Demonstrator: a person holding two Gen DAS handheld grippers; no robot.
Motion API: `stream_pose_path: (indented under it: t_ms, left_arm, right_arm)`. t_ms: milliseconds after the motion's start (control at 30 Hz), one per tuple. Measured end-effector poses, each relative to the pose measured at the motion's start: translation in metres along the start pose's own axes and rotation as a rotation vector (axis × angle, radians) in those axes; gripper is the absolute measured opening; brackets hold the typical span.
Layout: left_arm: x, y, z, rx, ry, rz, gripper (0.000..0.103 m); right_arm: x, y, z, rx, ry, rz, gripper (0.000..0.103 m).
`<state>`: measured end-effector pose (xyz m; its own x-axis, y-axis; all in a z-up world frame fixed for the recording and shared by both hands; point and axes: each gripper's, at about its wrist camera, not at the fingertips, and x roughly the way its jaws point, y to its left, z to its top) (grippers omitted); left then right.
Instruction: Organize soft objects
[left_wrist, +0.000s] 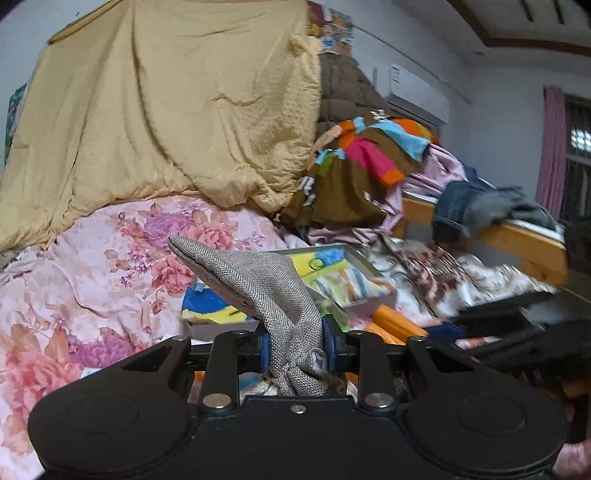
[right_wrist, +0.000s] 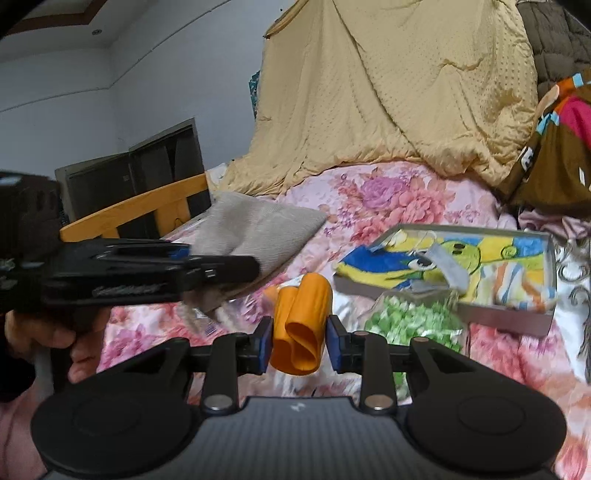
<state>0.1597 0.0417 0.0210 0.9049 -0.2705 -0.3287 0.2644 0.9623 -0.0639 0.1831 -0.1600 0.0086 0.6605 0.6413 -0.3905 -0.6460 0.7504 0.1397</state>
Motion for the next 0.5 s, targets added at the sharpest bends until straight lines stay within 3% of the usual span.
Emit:
stream_pose_path:
  t_ms: [300,500]
  left_arm:
    - [0.086,0.061,0.031,-0.145,0.008,0.006,0.030]
    - [0.143,0.085,0.064,-0.155,-0.011,0.011,0.030]
  right_arm:
    - [0.042,-0.039,0.029,0.047,-0.049,-0.098,0.033]
    - [0.078,-0.077,0.050,0.100,-0.095,-0.161,0.033]
